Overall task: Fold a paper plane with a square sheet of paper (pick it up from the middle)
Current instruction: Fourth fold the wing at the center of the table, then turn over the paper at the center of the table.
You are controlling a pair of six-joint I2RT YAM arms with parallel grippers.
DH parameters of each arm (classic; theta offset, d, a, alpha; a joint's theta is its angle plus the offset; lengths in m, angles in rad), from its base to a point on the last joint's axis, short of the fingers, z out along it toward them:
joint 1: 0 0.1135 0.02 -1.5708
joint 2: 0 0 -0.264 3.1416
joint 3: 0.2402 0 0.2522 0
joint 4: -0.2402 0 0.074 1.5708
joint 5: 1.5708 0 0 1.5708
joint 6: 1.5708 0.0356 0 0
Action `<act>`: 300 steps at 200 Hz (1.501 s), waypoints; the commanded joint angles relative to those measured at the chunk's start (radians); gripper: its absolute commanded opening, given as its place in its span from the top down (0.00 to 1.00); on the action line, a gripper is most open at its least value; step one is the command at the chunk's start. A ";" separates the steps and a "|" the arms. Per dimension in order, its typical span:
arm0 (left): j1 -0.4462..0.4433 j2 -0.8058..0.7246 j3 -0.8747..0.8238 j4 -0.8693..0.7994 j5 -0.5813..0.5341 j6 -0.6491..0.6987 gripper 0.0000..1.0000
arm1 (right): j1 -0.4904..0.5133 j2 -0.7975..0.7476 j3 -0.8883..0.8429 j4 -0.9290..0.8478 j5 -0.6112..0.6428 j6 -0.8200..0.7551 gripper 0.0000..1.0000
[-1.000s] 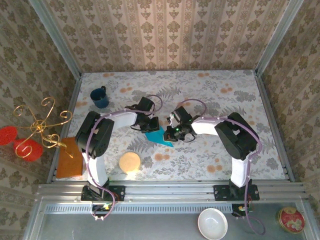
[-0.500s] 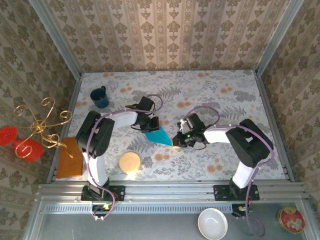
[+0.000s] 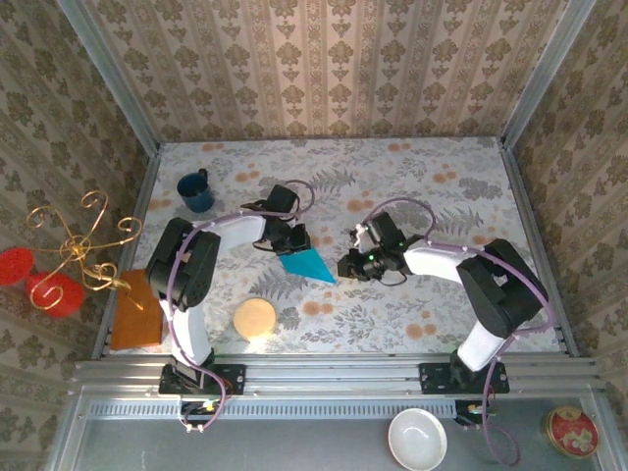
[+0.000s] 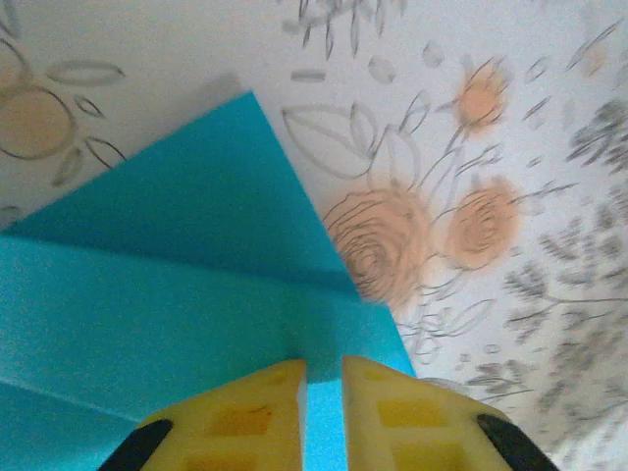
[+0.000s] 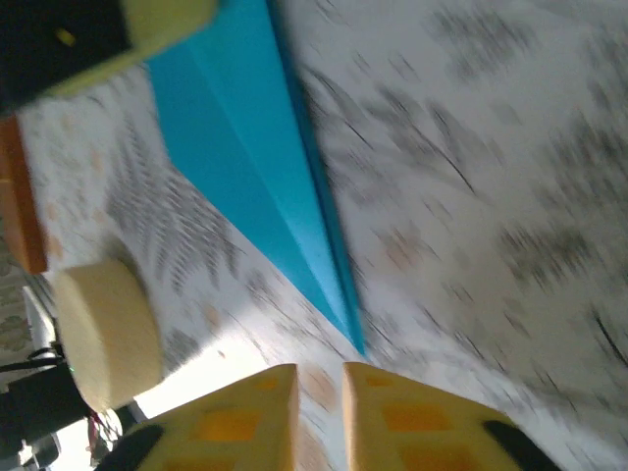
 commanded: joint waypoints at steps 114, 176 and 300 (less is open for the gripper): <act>0.126 -0.294 -0.338 0.254 0.085 -0.210 0.50 | 0.008 0.329 0.339 0.052 -0.082 -0.028 0.69; 0.129 -0.301 -0.346 0.264 0.093 -0.218 0.48 | 0.006 0.336 0.351 0.087 -0.122 -0.036 0.91; 0.128 -0.466 -0.389 0.561 0.330 -0.243 0.34 | -0.044 0.093 0.184 0.519 -0.149 0.297 0.97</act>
